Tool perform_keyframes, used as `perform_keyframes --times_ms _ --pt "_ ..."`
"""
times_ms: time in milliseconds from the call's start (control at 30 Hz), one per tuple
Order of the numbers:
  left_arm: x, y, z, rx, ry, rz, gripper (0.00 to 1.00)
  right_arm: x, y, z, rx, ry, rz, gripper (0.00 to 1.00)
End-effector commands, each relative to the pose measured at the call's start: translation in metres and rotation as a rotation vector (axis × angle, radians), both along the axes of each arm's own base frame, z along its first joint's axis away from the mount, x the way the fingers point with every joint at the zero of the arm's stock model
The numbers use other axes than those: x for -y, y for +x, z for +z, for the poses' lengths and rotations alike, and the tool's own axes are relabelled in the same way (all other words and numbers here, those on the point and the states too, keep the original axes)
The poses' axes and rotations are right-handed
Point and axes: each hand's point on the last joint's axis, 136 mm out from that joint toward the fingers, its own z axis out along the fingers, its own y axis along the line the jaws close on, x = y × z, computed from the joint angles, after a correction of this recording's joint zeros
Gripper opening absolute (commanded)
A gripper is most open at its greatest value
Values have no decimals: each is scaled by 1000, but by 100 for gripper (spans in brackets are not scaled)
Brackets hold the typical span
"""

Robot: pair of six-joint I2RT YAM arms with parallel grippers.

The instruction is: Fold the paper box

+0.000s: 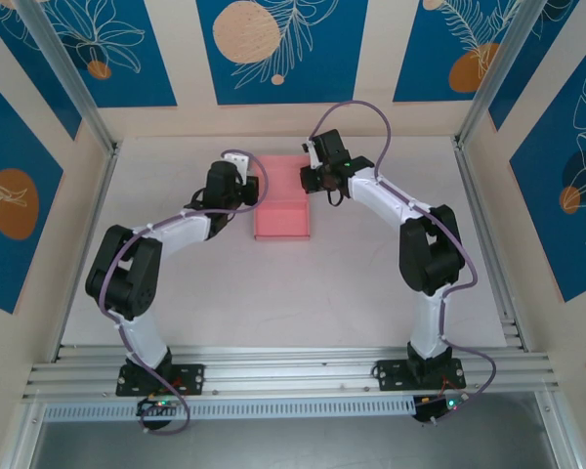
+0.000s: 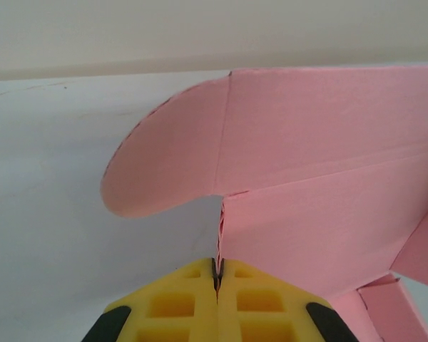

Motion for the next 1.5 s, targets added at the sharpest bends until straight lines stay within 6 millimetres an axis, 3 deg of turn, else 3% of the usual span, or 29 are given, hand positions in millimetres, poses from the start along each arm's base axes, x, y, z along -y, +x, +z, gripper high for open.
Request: perform_keyframes --times_ms 0,167,300,500,800,1200,1467 --pt "7 3 29 92 -96 65 0 3 10 1 10 -22 -81 18" --pt "12 3 29 116 -130 97 0 -4 16 1 19 29 -99 18" --pt "16 2 19 93 -140 86 0 -13 12 1 41 43 -88 8" --pt "9 -4 2 72 -166 120 0 -23 4 4 111 48 -102 2" --pt "10 -4 -16 43 -207 141 0 -36 -5 5 216 73 -154 2" --pt "23 9 6 93 -228 103 0 -44 -1 31 354 82 -92 2" --pt "27 3 -1 116 -254 101 0 -45 -9 16 380 95 -107 2"
